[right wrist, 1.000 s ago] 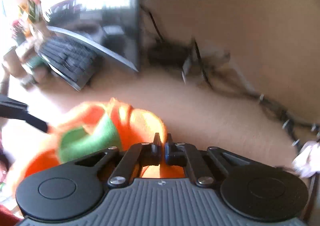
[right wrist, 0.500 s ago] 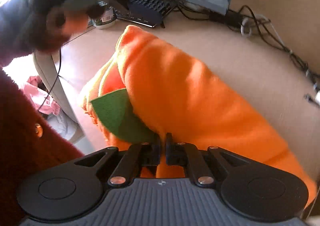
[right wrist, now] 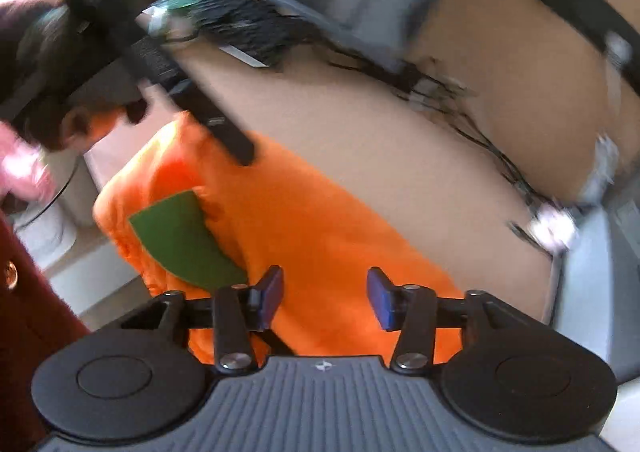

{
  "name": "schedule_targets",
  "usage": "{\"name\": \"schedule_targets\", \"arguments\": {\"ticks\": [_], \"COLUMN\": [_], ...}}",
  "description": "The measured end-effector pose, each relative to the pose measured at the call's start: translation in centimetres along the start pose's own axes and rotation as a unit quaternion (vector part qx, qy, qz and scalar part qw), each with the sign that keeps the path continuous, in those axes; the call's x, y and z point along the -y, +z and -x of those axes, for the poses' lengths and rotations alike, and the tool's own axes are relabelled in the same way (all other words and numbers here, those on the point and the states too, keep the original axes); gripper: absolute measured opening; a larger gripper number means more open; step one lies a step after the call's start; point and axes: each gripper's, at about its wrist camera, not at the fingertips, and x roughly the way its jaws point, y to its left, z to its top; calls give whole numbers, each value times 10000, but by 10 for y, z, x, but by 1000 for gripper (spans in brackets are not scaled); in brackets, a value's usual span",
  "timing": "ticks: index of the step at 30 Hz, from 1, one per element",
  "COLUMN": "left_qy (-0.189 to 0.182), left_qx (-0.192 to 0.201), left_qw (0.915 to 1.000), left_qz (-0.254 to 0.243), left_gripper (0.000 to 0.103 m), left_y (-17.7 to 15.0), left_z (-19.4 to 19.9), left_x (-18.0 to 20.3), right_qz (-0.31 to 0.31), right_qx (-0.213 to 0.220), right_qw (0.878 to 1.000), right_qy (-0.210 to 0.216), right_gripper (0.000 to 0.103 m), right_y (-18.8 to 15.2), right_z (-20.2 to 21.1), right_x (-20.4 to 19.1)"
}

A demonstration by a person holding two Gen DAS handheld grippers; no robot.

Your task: Fold clothes

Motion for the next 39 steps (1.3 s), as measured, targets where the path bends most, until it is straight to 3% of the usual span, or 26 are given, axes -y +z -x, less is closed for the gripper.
{"name": "schedule_targets", "arguments": {"ticks": [4, 6, 10, 13, 16, 20, 22, 24, 25, 26, 30, 31, 36, 39], "left_qy": [417, 567, 658, 561, 819, 747, 750, 814, 852, 882, 1037, 1069, 834, 693], "left_qx": [166, 320, 562, 332, 49, -167, -141, -67, -34, -18, 179, 297, 964, 875], "left_qw": [9990, 9976, 9958, 9954, 9907, 9865, 9863, 9855, 9849, 9851, 9879, 9881, 9889, 9918], "left_qz": [73, 246, 311, 708, 1082, 1446, 1465, 1484, 1509, 1479, 1142, 1064, 761, 625], "left_gripper": [103, 103, 103, 103, 103, 103, 103, 103, 103, 103, 103, 103, 103, 103], "left_y": [-3, -5, -17, -34, -49, -61, -63, -62, -60, -55, -16, -4, 28, 17], "left_z": [6, 21, 51, 46, 27, 8, 2, -5, -9, -13, -27, -24, 10, 20], "left_x": [11, 20, 42, 45, 40, 33, 32, 28, 24, 17, 2, 1, 12, 22], "right_qz": [600, 473, -85, 49, 417, 1095, 957, 594, 349, 103, -878, -1122, -1876, -1822], "right_qx": [85, 47, 643, 1078, 1105, 762, 704, 744, 789, 833, 1005, 1046, 1183, 1188], "right_qw": [9981, 9988, 9963, 9912, 9881, 9901, 9920, 9944, 9954, 9957, 9908, 9880, 9750, 9760], "right_qy": [-104, -122, 567, 768, 983, 437, 434, 464, 428, 391, 241, 204, 103, 56], "right_gripper": [56, 58, 62, 69, 75, 76, 75, 56, 40, 31, 18, 10, 9, 8], "right_y": [-4, -12, -23, -17, -7, -23, -31, -30, -26, -22, -6, -1, 4, 2], "right_z": [-28, -32, 1, 10, -10, -47, -51, -50, -49, -47, -41, -40, -36, -34], "right_x": [-5, 5, 28, 32, 21, 12, 21, 37, 46, 56, 96, 106, 153, 151]}}
